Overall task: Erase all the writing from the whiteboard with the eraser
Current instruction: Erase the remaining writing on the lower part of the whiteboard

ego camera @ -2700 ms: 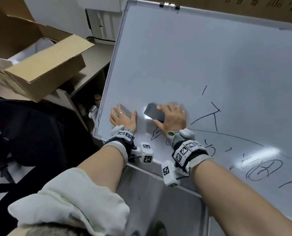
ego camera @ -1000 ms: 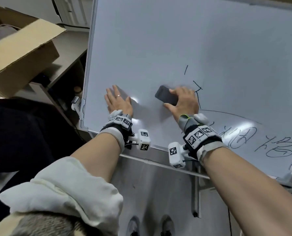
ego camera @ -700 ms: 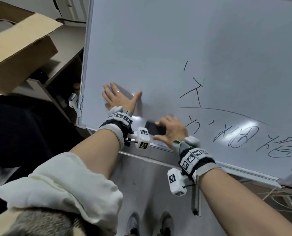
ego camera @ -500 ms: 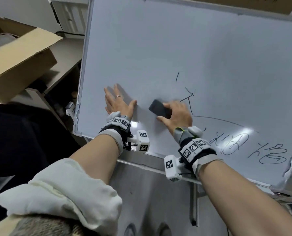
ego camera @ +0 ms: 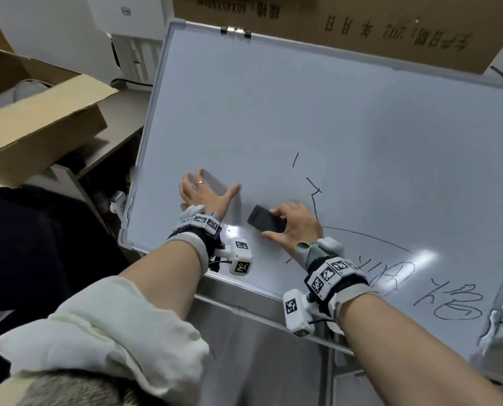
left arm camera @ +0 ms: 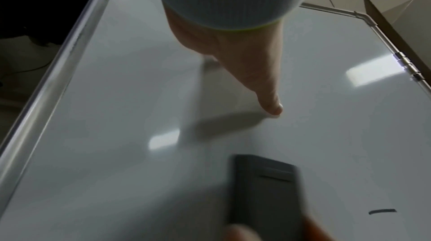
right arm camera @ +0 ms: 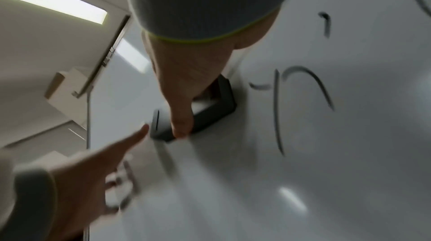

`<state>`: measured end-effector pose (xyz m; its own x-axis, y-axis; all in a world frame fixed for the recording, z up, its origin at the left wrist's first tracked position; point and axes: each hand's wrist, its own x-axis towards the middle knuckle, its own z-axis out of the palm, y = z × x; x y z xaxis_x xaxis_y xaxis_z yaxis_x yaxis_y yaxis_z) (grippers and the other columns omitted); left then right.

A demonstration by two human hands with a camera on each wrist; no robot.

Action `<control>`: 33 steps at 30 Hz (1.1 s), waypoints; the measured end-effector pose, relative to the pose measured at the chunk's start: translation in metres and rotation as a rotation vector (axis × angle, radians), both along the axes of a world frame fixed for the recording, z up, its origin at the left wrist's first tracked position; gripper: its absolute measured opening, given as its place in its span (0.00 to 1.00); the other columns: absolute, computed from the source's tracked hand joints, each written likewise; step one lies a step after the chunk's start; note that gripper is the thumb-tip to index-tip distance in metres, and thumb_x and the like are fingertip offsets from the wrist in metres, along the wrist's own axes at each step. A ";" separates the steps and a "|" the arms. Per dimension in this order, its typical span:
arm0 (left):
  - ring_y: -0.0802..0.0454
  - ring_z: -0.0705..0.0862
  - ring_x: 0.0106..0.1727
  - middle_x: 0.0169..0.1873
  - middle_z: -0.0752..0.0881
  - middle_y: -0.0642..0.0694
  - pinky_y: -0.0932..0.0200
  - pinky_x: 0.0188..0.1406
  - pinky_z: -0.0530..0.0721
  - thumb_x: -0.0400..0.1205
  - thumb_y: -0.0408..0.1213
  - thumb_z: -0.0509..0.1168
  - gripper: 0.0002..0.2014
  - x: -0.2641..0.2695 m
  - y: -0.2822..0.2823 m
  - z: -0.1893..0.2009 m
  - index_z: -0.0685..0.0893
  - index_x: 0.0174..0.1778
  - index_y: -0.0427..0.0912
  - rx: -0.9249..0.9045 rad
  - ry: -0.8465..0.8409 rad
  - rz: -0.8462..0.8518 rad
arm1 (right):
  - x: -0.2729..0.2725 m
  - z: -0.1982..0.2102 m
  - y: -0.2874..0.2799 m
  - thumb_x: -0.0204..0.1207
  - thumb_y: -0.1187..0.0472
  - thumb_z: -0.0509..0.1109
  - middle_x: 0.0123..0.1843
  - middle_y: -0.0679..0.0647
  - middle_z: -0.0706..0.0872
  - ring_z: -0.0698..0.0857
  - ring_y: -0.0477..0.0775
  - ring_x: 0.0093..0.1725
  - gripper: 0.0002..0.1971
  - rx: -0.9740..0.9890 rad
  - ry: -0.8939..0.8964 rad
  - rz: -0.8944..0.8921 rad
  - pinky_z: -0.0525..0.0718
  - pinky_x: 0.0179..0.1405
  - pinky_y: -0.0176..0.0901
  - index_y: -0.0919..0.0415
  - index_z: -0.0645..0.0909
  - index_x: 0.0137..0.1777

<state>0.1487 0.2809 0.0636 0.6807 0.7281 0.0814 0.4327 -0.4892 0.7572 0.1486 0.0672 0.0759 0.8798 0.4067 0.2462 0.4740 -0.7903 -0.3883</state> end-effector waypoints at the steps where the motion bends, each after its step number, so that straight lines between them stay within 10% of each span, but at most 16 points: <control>1: 0.42 0.53 0.85 0.84 0.55 0.44 0.35 0.77 0.61 0.67 0.70 0.72 0.51 0.001 -0.001 0.002 0.62 0.81 0.48 0.012 0.000 0.025 | 0.010 0.011 -0.004 0.59 0.41 0.82 0.51 0.46 0.84 0.79 0.53 0.55 0.24 0.075 -0.026 -0.037 0.79 0.43 0.46 0.46 0.81 0.54; 5: 0.42 0.53 0.85 0.86 0.53 0.47 0.31 0.78 0.61 0.75 0.54 0.72 0.44 0.009 -0.008 0.012 0.58 0.84 0.52 0.061 -0.043 0.016 | 0.059 0.063 -0.018 0.60 0.45 0.82 0.54 0.48 0.84 0.78 0.56 0.58 0.26 0.252 -0.176 -0.203 0.77 0.50 0.48 0.48 0.81 0.58; 9: 0.45 0.44 0.87 0.87 0.45 0.50 0.31 0.79 0.55 0.74 0.63 0.71 0.50 0.024 -0.022 0.027 0.51 0.86 0.55 0.030 -0.001 -0.097 | 0.089 0.092 -0.015 0.61 0.48 0.82 0.57 0.50 0.84 0.78 0.58 0.60 0.27 0.223 -0.203 -0.231 0.75 0.56 0.50 0.50 0.80 0.60; 28: 0.45 0.40 0.87 0.87 0.41 0.50 0.30 0.79 0.53 0.74 0.61 0.73 0.54 0.030 -0.021 0.021 0.45 0.87 0.55 0.069 0.062 -0.152 | 0.009 0.000 -0.029 0.62 0.39 0.79 0.55 0.46 0.83 0.78 0.54 0.56 0.25 -0.090 -0.043 0.098 0.76 0.46 0.44 0.44 0.80 0.58; 33: 0.44 0.44 0.87 0.87 0.46 0.45 0.41 0.83 0.48 0.77 0.49 0.75 0.46 0.031 -0.039 0.018 0.54 0.86 0.53 0.045 -0.092 -0.091 | 0.043 0.053 -0.040 0.62 0.43 0.80 0.55 0.48 0.85 0.79 0.56 0.56 0.26 0.179 -0.157 -0.245 0.75 0.50 0.47 0.48 0.80 0.60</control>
